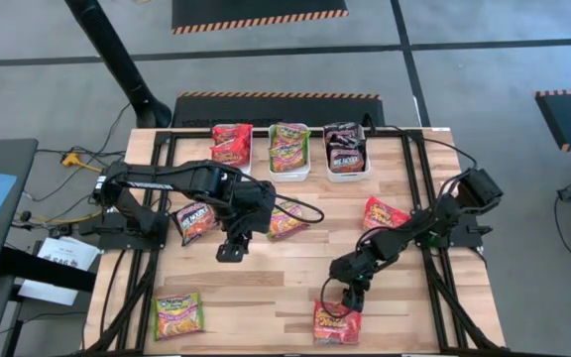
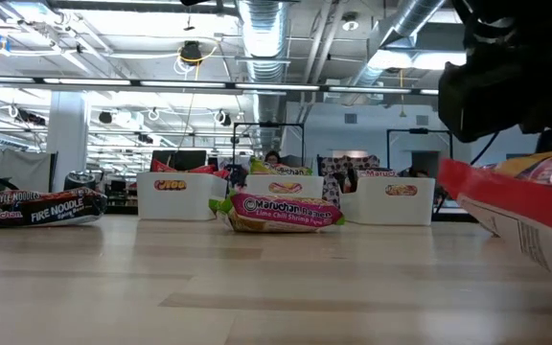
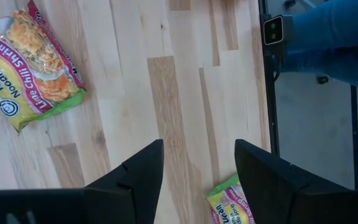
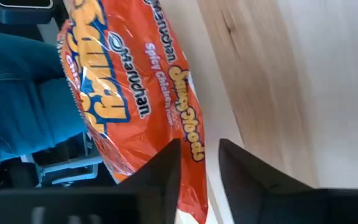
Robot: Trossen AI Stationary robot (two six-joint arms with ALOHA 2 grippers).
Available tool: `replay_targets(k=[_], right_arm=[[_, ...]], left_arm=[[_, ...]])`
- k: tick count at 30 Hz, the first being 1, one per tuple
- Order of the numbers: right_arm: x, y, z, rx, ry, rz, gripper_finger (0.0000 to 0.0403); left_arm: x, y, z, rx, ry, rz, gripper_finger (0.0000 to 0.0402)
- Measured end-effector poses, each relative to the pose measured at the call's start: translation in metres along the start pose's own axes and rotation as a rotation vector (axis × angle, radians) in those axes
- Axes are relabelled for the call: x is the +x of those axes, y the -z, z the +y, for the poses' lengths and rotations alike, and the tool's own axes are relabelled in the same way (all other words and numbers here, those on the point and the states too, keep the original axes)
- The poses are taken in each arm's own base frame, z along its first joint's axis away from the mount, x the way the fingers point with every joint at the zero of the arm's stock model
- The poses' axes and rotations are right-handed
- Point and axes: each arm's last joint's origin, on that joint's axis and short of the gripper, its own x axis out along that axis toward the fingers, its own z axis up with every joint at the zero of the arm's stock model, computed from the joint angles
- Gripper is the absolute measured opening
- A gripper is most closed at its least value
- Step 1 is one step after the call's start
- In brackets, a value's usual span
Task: Sort Maruchan noodles
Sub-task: Put the bottom orange noodle pack into the left white bin
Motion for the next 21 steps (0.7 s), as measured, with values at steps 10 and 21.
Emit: replay_targets(k=[10,21], right_arm=[[0.000,0.001,0.001,0.021,-0.021,0.028,0.0041],[-0.007,-0.010,-0.006,0.058,-0.039,0.019,0.0011]], left_arm=[[0.000,0.000,0.001,0.000,-0.023,0.002,0.0183],[0.000,0.001,0.001,-0.002,-0.023,0.005,0.0183]])
